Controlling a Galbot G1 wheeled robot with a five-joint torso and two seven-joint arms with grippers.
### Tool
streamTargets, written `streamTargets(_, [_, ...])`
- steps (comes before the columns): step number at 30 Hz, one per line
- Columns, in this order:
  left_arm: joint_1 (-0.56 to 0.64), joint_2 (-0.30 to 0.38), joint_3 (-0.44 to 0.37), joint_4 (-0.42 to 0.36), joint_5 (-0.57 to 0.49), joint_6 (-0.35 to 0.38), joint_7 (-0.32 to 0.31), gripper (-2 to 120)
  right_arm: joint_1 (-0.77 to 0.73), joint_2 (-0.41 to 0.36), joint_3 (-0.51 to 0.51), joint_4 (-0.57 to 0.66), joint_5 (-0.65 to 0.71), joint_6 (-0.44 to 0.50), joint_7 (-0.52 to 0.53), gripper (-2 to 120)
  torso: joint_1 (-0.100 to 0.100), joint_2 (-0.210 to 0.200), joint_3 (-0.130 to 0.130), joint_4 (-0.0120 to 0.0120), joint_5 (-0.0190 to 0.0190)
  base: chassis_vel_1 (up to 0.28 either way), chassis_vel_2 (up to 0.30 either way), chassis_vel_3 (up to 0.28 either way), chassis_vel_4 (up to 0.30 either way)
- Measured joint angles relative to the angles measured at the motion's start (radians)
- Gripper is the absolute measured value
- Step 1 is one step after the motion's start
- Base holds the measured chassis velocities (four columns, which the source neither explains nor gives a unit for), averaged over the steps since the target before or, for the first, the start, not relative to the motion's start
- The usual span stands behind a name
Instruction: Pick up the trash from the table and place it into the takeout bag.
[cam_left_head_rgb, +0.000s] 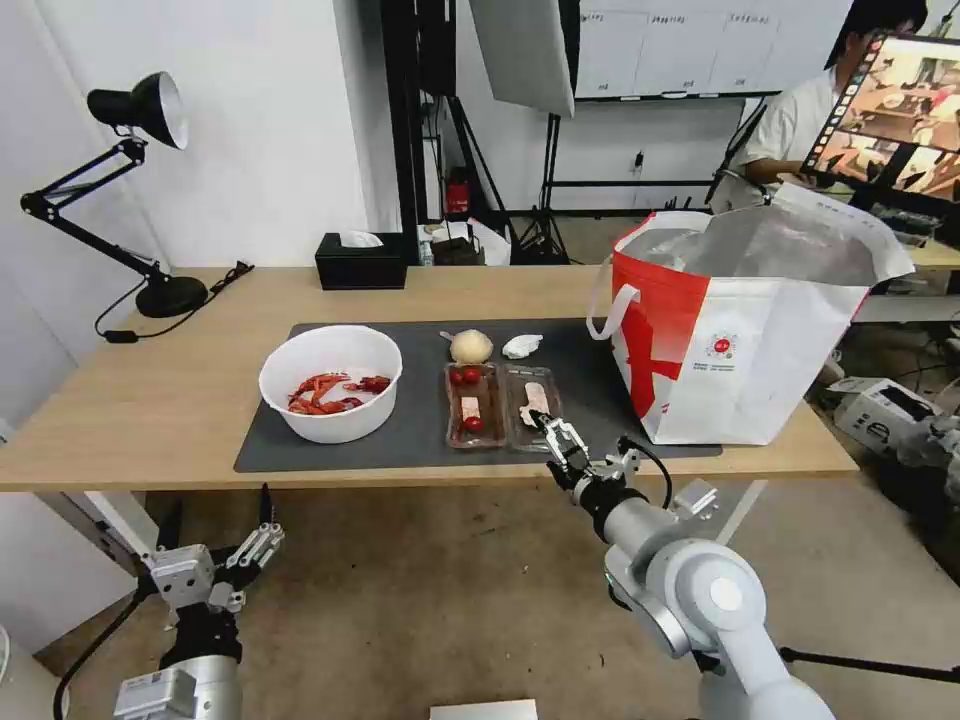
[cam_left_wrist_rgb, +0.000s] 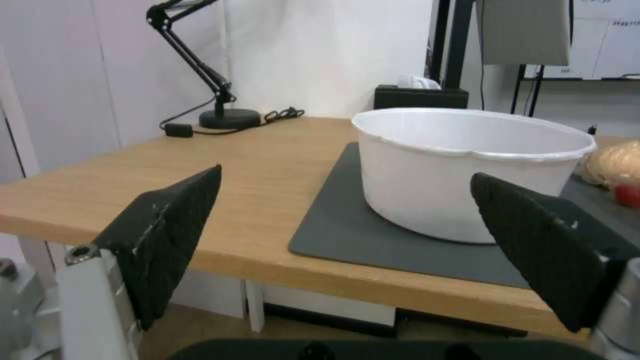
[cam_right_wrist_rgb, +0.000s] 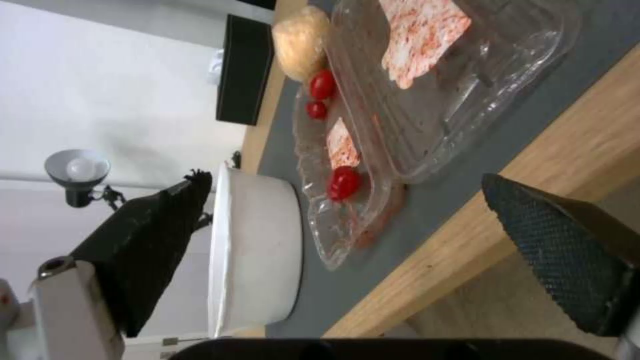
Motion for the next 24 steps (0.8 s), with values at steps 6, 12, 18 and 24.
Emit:
streamTargets(6, [-0.004, 0.000, 0.002, 0.005, -0.004, -0.001, 0.001, 100, 0.030, 0.010, -0.018, -0.038, 0.000, 0.000, 0.000, 100, 0.000, 0.000, 0.000, 0.0000, 0.0000, 0.000, 0.000, 0.000, 0.000])
streamTargets(12, [-0.006, 0.001, 0.003, 0.006, -0.010, -0.001, 0.002, 100, 0.052, 0.025, -0.029, -0.070, -0.001, -0.001, 0.000, 100, 0.000, 0.000, 0.000, 0.0000, 0.0000, 0.000, 0.000, 0.000, 0.000])
streamTargets(18, [-0.008, 0.001, 0.000, 0.007, -0.014, 0.000, 0.002, 100, 0.067, 0.045, -0.032, -0.085, -0.006, -0.003, 0.001, 100, 0.000, 0.000, 0.000, 0.0000, 0.0000, 0.000, 0.000, 0.000, 0.000])
streamTargets(24, [-0.010, 0.002, -0.001, 0.008, -0.018, 0.000, 0.002, 100, 0.068, 0.056, -0.032, -0.087, -0.013, -0.004, 0.014, 100, 0.000, 0.000, 0.000, 0.0000, 0.0001, 0.000, 0.000, 0.000, 0.000])
